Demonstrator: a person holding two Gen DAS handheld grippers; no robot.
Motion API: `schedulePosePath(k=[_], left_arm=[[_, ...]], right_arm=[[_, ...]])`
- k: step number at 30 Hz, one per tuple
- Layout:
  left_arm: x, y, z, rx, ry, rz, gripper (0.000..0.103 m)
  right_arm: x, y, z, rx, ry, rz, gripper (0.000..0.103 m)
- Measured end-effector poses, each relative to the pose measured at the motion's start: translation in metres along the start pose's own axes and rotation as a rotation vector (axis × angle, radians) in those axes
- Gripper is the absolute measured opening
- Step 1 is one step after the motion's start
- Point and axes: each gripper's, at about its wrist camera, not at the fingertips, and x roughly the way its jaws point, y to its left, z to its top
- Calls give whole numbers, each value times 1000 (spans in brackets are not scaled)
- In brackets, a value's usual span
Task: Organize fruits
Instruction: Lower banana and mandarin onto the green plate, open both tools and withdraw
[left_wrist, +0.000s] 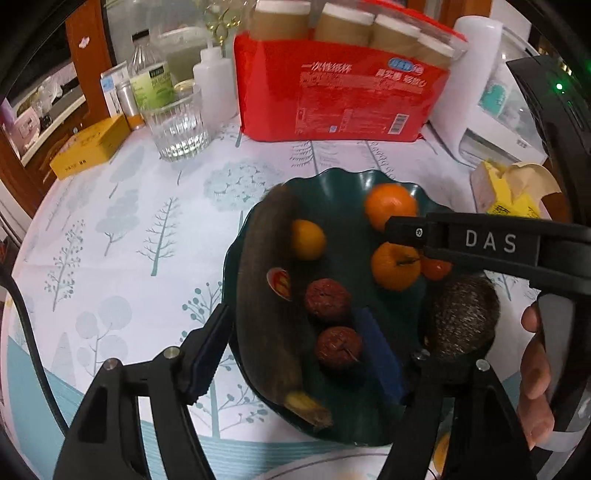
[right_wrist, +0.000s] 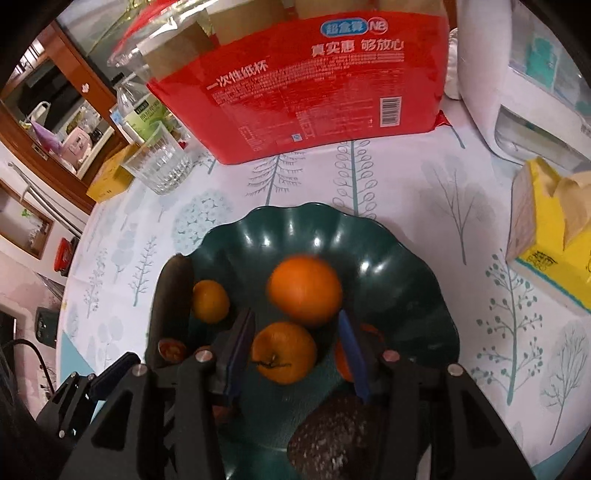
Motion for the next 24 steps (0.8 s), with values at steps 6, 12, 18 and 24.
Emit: schedulePosePath(k=[6, 12, 18, 24], left_arm=[[-32, -4, -3, 11, -30, -2, 72], [-75, -7, -12, 26, -65, -1, 74], [-128, -3, -29, 37, -123, -4, 76], [-185, 8, -50, 29, -199, -22, 82]], right_arm=[[-31, 3, -11, -3, -42, 26, 48], [-69, 16, -34, -63, -96, -16, 48], [-113, 29, -67, -107, -145, -41, 48], [-160, 46, -102, -135, -194, -42, 48]])
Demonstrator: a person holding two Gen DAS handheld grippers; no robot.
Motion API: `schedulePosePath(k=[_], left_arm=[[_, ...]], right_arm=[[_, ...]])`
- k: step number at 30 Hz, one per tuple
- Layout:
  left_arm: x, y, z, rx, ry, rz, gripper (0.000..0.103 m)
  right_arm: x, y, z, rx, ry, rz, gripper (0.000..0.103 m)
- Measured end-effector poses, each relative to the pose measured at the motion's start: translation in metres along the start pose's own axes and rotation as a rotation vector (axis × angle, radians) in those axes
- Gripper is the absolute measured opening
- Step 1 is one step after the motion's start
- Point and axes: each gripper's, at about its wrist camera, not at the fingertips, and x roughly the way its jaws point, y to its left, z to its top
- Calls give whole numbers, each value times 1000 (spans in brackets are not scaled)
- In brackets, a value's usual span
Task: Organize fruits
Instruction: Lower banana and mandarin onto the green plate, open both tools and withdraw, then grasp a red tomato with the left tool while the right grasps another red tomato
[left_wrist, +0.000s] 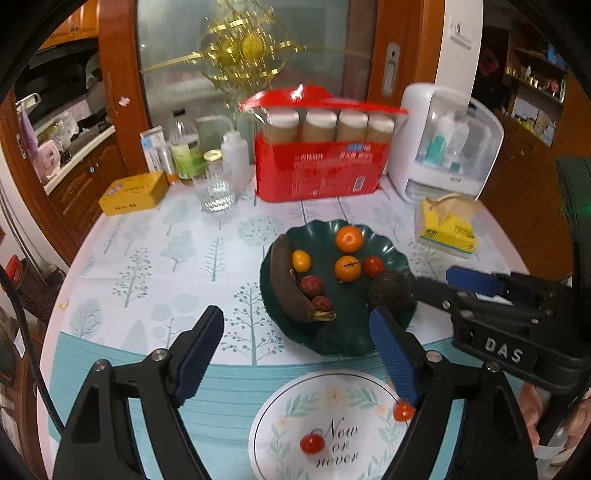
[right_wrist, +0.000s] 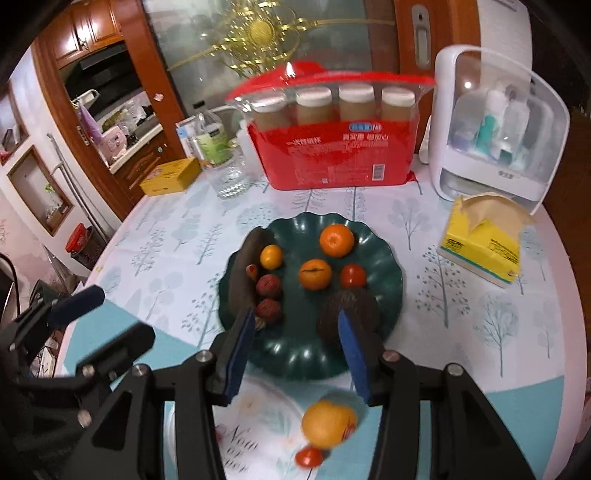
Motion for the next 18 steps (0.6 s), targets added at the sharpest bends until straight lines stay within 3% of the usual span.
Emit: schedulePosePath(k=[10, 18], left_arm=[[-72, 7, -20, -8, -116, -40, 85], [-84, -3, -52, 23, -185, 5, 86]], right_arm=[[-80, 26, -36, -19, -113, 26, 48], [-106, 39, -73, -74, -189, -17, 48]])
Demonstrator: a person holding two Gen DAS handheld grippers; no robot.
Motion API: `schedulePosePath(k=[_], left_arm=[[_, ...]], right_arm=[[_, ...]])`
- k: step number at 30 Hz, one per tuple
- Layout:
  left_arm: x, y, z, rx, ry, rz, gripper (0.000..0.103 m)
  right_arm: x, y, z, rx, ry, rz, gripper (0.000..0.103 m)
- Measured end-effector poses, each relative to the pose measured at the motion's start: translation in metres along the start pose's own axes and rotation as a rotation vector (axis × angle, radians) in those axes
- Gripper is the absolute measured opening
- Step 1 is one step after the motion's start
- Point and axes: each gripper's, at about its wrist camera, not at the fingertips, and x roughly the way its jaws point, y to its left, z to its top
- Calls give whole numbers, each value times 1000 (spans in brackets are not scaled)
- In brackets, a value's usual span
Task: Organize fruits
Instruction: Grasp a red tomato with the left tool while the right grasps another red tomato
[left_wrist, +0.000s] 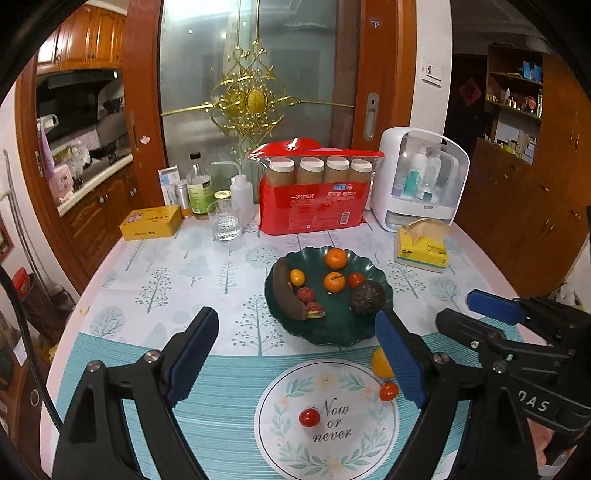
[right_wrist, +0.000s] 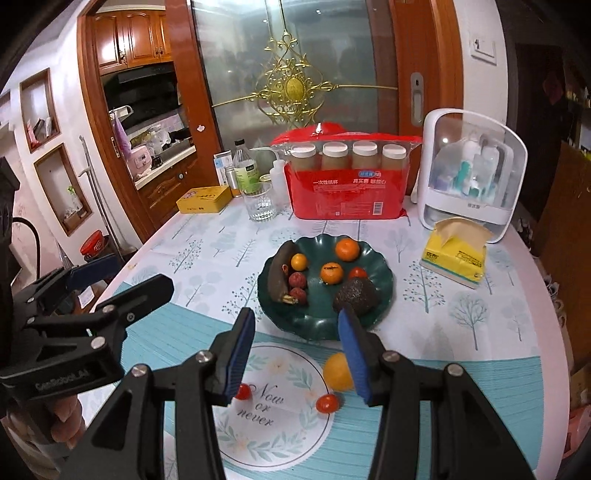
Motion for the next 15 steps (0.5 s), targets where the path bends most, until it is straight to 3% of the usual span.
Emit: schedulePosePath(k=[6, 15], left_arm=[[10, -10, -37, 35, -9, 24, 86], [72, -14, -90, 41, 123, 8, 86]], right_arm=[[0, -7, -36, 6, -27, -47, 48], [52, -37, -88, 68, 53, -106, 48]])
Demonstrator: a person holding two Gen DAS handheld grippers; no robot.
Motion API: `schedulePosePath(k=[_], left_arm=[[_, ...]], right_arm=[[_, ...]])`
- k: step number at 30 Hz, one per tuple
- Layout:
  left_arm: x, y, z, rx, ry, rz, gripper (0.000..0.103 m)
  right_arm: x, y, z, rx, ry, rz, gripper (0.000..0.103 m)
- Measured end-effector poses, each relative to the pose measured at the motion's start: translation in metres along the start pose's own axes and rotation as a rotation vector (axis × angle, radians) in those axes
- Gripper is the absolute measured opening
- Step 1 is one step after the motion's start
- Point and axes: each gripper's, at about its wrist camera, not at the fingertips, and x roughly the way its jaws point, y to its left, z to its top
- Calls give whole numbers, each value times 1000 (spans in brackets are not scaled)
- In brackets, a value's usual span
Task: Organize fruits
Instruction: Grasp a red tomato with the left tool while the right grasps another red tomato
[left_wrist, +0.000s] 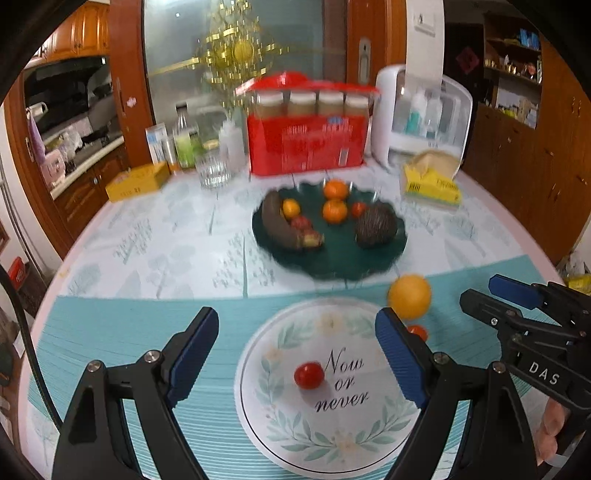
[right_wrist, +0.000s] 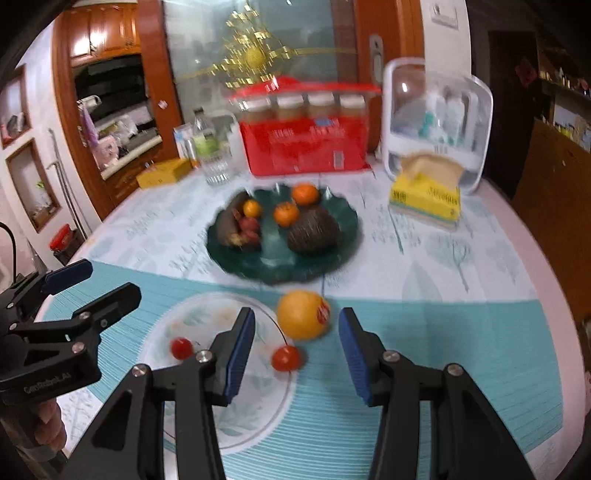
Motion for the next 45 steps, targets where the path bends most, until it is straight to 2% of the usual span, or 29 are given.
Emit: schedulePosePath(k=[6, 16, 22, 29, 45], left_arm=[[39, 1, -22, -6, 85, 7, 86], [74, 6, -39, -41, 167, 11, 86], [85, 8, -45, -59, 204, 4, 79], [94, 14, -48, -91, 235, -7, 63], [89, 12, -54, -86, 193, 37, 47]], right_arm=[[37, -8, -23, 29, 93, 10, 48], [66, -6, -36, 21, 148, 52, 48], [78, 2, -40, -5, 168, 58, 48], [87, 7, -43, -20, 181, 51, 48], [88, 15, -48, -65, 138, -7, 46]])
